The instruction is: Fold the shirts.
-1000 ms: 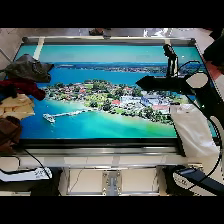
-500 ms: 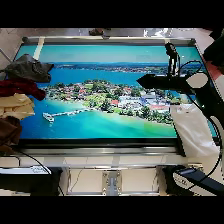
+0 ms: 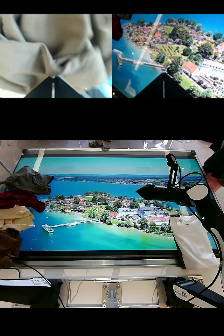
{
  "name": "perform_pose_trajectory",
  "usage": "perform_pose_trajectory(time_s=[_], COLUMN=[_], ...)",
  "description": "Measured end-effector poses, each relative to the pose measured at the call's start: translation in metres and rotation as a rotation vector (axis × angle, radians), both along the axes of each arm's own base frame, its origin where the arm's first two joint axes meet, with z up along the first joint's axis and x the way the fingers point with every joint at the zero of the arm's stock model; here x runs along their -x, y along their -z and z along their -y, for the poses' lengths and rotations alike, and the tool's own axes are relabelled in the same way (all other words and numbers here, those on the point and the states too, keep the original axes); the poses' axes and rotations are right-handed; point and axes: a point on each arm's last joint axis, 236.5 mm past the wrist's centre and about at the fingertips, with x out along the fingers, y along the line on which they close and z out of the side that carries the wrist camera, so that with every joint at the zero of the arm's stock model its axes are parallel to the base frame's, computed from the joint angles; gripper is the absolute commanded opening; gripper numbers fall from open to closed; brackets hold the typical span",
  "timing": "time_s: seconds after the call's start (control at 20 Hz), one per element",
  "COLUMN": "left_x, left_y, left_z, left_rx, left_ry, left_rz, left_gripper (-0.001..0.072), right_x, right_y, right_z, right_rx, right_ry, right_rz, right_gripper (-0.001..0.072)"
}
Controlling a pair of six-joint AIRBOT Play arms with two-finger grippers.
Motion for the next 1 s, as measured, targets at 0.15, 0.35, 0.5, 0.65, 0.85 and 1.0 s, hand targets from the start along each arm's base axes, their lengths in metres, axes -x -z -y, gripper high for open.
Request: perform_pose_trajectory(time_s=[0.15, 0.35, 0.5, 0.65, 0.85, 1.0], left_x=[-0.052, -0.123, -0.142, -0.133, -0.122, -0.154], left_y=[-0.063, -0.185, -0.250, -0.263, -0.239, -0.231], left_z=[0.056, 0.182, 0.305, 0.432, 0.548, 0.530], left_rx=[0.049, 0.140, 0.272, 0.471, 0.619, 0.455], left_ry=[0.076, 0.325, 0.585, 0.852, 1.096, 1.075], left_rz=[0.278, 0.751, 0.968, 0.997, 0.944, 0.986], left_gripper=[0.0014, 0.0012, 0.0013, 0.0016, 0.0715, 0.0713], right_x=[0.000, -0.002, -0.005, -0.005, 0.010, 0.017], right_y=[-0.003, -0.026, -0.068, -0.127, -0.195, -0.203], right_z=[-0.003, -0.007, -0.010, -0.011, -0.005, 0.019], right_rx=[-0.023, -0.052, -0.068, -0.079, 0.001, 0.185], right_ry=[0.000, -0.008, -0.021, -0.034, -0.068, -0.047], right_rz=[-0.003, 0.032, 0.117, 0.245, 0.410, 0.435], right_gripper=[0.0011, 0.0011, 0.0011, 0.0011, 0.0011, 0.0031])
